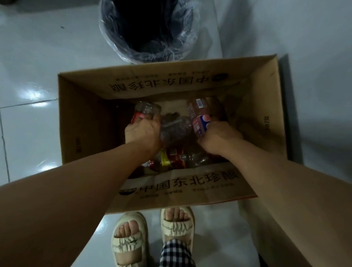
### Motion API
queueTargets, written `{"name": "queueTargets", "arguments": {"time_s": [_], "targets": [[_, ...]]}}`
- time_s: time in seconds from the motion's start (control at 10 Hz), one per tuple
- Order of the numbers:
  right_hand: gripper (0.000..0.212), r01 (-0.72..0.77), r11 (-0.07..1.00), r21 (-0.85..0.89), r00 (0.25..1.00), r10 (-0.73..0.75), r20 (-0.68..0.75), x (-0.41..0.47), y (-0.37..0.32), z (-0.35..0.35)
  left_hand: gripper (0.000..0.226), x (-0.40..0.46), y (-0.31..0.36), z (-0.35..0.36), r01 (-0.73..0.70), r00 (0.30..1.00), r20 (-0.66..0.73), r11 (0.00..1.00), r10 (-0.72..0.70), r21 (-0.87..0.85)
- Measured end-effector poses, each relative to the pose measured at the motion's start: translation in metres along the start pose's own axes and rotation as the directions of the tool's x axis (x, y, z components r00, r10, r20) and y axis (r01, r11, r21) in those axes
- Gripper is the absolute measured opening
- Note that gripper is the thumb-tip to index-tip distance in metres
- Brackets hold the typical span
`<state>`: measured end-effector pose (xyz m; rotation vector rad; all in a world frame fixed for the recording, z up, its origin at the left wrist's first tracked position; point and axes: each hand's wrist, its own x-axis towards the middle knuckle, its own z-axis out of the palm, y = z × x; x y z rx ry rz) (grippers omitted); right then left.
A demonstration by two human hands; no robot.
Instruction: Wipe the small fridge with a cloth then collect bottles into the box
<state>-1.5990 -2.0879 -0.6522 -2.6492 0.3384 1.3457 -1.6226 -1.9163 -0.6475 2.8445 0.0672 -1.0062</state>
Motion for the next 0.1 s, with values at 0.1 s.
{"name": "queueTargets", "arguments": {"time_s": [0.1], "targets": [[0.066,0.068,0.997,-0.026,0.997,-0.069,-0.029,-0.0260,0.0013,-0.0016,0.073,-0.0143,-0.0039,-0.0195,-0.019,1.000,0.007,0.996,0.018,0.082]]}}
